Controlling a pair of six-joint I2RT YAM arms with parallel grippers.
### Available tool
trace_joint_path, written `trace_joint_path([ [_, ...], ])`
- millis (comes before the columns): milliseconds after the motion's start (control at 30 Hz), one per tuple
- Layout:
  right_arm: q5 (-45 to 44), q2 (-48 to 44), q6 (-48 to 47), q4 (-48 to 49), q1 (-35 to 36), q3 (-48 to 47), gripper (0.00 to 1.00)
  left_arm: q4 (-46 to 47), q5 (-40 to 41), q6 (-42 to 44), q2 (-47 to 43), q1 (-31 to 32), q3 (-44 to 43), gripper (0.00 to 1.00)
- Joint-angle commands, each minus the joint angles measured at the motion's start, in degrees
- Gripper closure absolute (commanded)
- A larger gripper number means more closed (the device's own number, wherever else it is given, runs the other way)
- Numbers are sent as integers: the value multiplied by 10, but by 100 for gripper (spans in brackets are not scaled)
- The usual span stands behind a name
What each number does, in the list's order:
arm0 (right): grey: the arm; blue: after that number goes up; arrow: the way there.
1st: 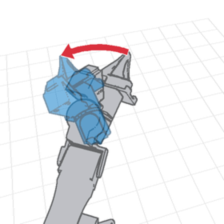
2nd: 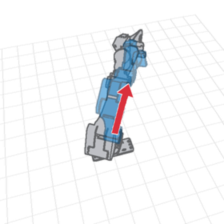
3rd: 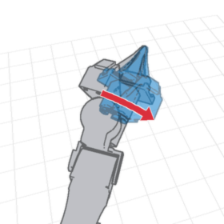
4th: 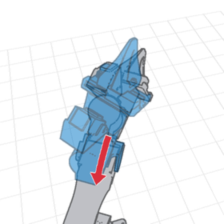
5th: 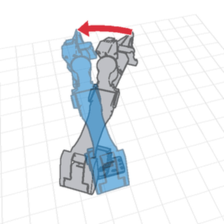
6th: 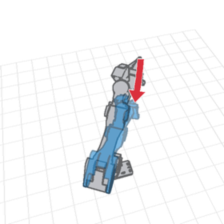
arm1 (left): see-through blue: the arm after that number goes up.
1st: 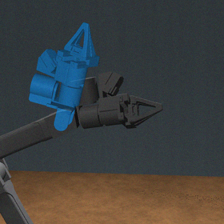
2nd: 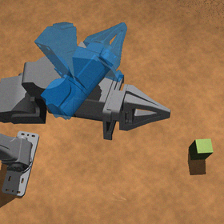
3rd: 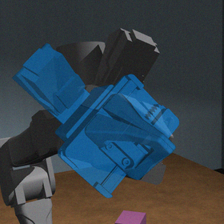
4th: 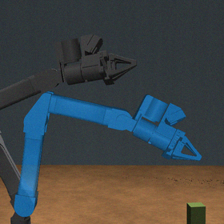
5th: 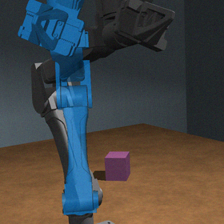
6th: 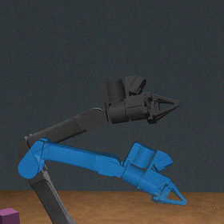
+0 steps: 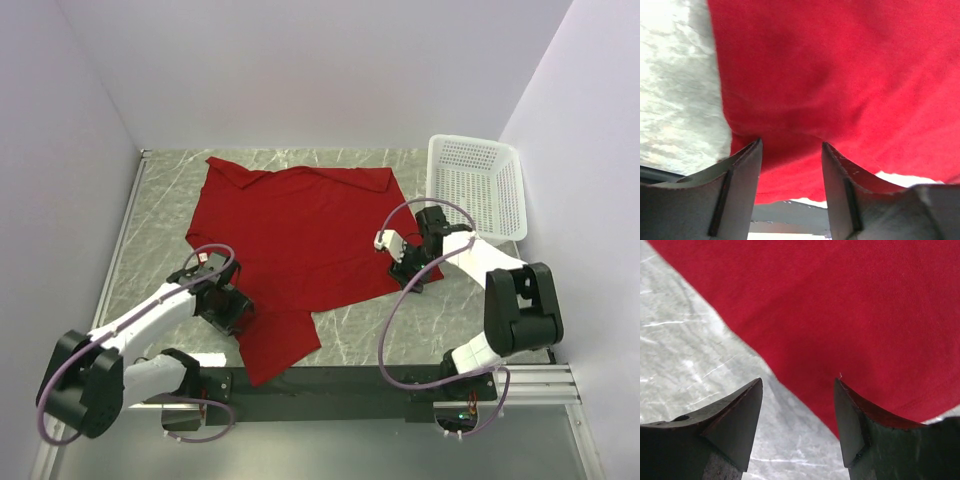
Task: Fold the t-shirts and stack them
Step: Flatten the tshirt out
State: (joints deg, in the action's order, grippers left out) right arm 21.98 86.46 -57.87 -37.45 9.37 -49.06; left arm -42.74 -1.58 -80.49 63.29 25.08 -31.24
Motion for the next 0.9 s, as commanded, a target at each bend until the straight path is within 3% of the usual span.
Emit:
trace_joint_path([
  [0,-10,20,14,24,-4,-29,35,-9,30,-16,24,4,-11,45],
  [100,-22,28,8,33,-3,-24,36,5,20,-16,31,5,6,46],
  [300,-44,47,-4,24,-3,-14,50,-5,20,-20,23,4,23,48],
  [533,-66,36,-16,-19,-3,8,83,-17,-24,-24,-2,4,59,46],
  [633,-73,7,-32,-52,-3,28,91,-44,-46,-27,-37,5,78,46],
  [867,-77,-52,-56,-120,-3,77,98,-168,-44,-30,-151,5,75,48],
])
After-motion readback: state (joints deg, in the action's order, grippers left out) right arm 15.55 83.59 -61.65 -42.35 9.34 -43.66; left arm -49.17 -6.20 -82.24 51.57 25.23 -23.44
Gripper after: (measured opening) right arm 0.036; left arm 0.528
